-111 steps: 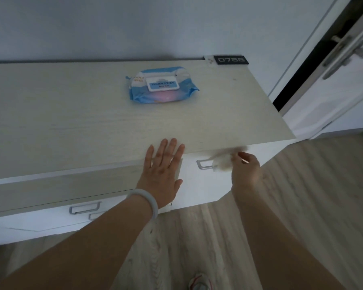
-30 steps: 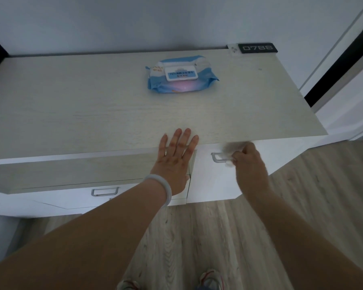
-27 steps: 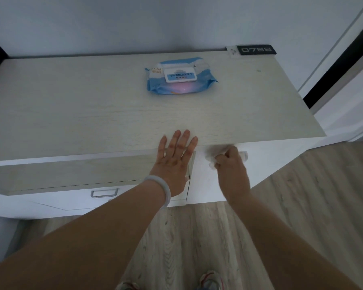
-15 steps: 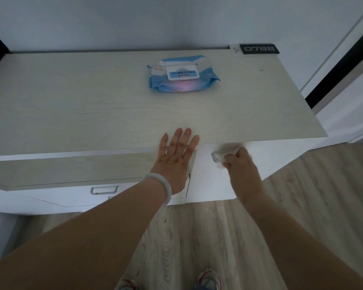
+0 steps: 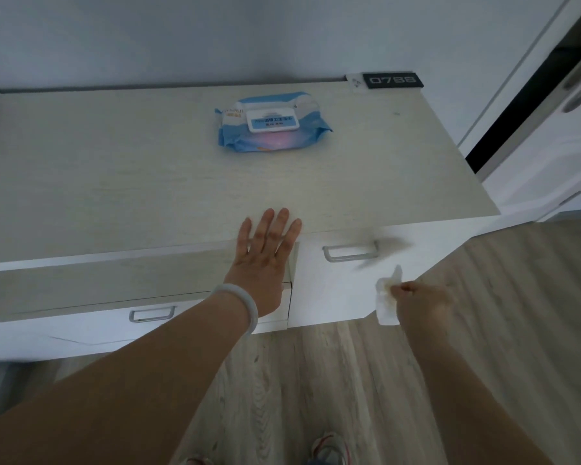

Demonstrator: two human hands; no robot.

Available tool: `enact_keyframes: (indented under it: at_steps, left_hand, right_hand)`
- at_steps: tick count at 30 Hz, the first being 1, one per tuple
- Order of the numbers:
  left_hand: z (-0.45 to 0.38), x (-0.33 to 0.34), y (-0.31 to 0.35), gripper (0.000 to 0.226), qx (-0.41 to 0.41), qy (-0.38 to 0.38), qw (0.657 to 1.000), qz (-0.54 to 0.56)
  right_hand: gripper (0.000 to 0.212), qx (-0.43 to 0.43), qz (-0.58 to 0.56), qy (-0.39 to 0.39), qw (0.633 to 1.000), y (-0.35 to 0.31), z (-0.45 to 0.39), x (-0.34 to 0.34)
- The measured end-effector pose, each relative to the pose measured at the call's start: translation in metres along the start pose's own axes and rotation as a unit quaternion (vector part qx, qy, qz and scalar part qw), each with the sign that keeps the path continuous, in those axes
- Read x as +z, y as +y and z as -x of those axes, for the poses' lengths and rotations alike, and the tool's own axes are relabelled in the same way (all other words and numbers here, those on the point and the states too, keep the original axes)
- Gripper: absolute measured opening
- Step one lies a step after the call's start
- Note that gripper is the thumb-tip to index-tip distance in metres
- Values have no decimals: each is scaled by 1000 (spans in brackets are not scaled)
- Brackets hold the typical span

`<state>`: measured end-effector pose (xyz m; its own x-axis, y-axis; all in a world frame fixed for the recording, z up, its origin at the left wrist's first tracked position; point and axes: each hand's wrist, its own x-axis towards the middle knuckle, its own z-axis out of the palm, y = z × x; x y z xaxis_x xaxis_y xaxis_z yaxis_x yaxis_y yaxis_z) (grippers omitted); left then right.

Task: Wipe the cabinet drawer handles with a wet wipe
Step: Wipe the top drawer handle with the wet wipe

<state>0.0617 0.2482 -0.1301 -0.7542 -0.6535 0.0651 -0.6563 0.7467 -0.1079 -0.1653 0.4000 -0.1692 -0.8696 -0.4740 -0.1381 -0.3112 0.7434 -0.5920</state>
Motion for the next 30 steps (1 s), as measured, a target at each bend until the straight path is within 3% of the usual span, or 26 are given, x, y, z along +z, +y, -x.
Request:
enact_keyframes:
  at_steps: [2, 4, 7, 10, 14, 16, 22, 26, 28, 30]
  left_hand:
    - [0, 2, 0, 118, 2, 2, 1000, 0]
    - [0, 4, 0, 118, 1, 0, 1000, -3]
    - [0, 5, 1, 119, -6, 12, 1000, -14]
    - [0, 8, 1, 120, -4, 14, 1000, -17]
    - [0, 8, 1, 119, -3, 18, 1000, -21]
    - [-1, 9, 1, 120, -2, 22, 1000, -17]
    - [-1, 10, 0, 119, -1, 27, 999, -24]
    - [-2, 9, 0, 121, 2, 28, 999, -22]
    - [-2, 10, 0, 122, 2, 24, 999, -25]
    - [-2, 10, 0, 122, 0, 23, 999, -27]
  right_hand:
    - [18, 75, -1, -50, 996, -5, -3, 11]
    - [12, 152, -173, -93, 969, -14, -8, 19]
    - [16, 199, -414, -144, 876, -34, -10, 23]
    - [10, 223, -530, -201, 793, -48, -13, 23]
    - [26, 258, -678, -263, 636, -44, -9, 23]
    - [30, 260, -713, -269, 593, -43, -5, 24]
    - [30, 240, -698, -276, 615, -53, 15, 45]
    - [28, 262, -737, -216, 584, -44, 2, 39]
    - [32, 263, -743, -226, 573, -47, 4, 40]
    - [34, 247, -727, -262, 585, -56, 16, 46]
